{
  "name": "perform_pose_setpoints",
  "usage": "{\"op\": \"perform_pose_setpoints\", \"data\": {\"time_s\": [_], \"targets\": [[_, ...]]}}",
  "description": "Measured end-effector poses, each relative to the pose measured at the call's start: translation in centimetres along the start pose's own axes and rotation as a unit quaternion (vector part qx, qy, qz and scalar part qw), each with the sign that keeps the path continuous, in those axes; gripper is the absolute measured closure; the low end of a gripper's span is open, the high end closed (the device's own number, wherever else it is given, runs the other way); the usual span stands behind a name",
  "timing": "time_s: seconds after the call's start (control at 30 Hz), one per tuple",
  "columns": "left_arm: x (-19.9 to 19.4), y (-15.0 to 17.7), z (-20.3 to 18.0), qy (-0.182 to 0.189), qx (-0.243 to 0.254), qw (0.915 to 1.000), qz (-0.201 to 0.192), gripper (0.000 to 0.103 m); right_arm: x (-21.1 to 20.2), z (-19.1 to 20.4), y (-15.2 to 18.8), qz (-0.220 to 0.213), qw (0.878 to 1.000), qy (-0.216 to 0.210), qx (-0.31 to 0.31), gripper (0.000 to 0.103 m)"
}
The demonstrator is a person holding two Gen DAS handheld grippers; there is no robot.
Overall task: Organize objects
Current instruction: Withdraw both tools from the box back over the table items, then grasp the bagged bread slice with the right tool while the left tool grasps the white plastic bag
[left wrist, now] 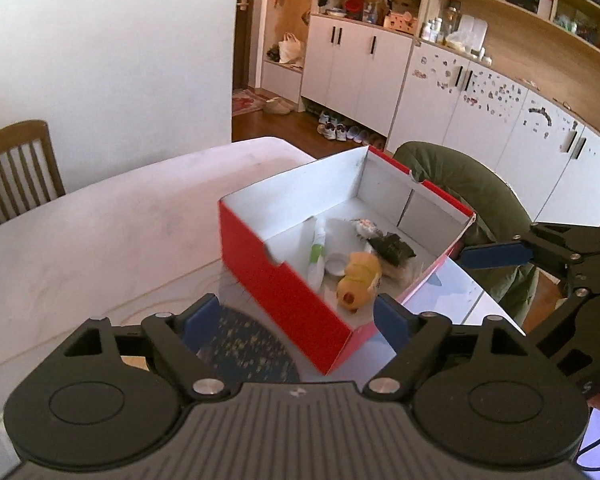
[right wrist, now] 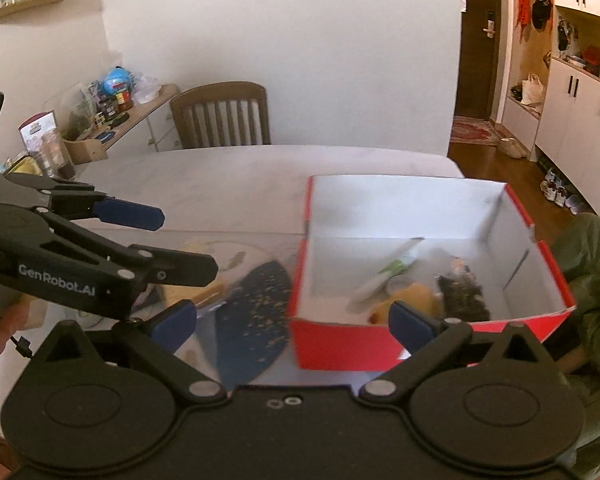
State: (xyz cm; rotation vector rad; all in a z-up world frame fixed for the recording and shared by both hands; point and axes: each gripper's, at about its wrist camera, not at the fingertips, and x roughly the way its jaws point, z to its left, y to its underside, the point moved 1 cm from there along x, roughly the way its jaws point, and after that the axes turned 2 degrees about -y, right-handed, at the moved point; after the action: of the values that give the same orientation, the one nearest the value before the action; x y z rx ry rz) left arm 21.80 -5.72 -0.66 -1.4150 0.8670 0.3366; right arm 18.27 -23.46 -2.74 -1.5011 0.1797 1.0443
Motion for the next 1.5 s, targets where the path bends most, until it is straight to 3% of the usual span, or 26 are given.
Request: {"op": "perform_pose_setpoints", "data": {"time_s": [0.23,0.37,0.87,1.1,1.5], "targets": [[-2.4,2.9,3.4,-0.005,-0.025,0.9997,0.007,0.017,1.2,3.7,0.5,0.009,1.000,-0.013,-0.001,0.001],[-3.8,4.8,5.7,-0.004,-0.044,0.9990,0.003,0.001,1.7,5.9,0.6,0.013,1.000,-0.016,-0.014,0.001],[-6.9,11.2,15.0,-0.030,-0.099,0.9947,-0.004,0.000,6.6,10.8,0.1,0.047,0.998,-0.013,-0.033,0.001],[-6.4,12.9,18.4,-0.076,-0.079,0.9940,0.005,0.000,9.9,12.7,-0.8,0.061,0.997,-0.013,-0.054,0.001],[-2.8,14.3,21.4,-0.068,-0.016,0.9971,0.029,0.001,15.9,13.6,-1.7,0.094,0.992,0.005,-0.079,0.001]]}}
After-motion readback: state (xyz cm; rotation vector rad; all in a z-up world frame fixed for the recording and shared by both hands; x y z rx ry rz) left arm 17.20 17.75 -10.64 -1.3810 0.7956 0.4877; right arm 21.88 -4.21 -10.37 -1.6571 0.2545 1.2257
